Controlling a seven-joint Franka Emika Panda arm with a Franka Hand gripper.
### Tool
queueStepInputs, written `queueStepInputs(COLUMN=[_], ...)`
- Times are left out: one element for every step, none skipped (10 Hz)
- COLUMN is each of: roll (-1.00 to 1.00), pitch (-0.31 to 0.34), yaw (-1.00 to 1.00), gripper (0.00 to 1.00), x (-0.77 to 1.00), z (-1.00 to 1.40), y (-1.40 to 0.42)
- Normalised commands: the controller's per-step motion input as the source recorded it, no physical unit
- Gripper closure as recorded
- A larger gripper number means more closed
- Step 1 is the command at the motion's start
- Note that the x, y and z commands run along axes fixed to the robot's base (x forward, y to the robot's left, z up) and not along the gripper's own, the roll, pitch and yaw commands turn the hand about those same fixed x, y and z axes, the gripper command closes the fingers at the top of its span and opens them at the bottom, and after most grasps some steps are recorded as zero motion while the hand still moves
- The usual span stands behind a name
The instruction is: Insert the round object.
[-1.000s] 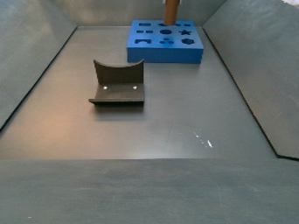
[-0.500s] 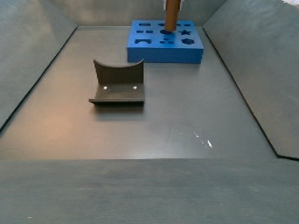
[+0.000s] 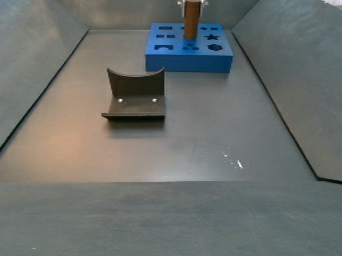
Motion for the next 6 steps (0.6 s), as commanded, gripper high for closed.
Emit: queueStepInputs(roll=[0.10,0.19,0.32,0.27,0.25,0.25], pitch=[0.000,-0.019,-0.060,-0.153,-0.176,-0.181], yaw=[0.00,0.00,0.00,0.00,0.00,0.00], gripper=[1.00,1.00,1.00,1.00,1.00,1.00], x=[0.09,0.10,0.03,0.00,0.00,0.00], z=[-0.45,-0.56,-0.64,-0.68,-0.67,-0.64], y=[-0.07,-0.09,-0.11,-0.13,-0.11,-0.09])
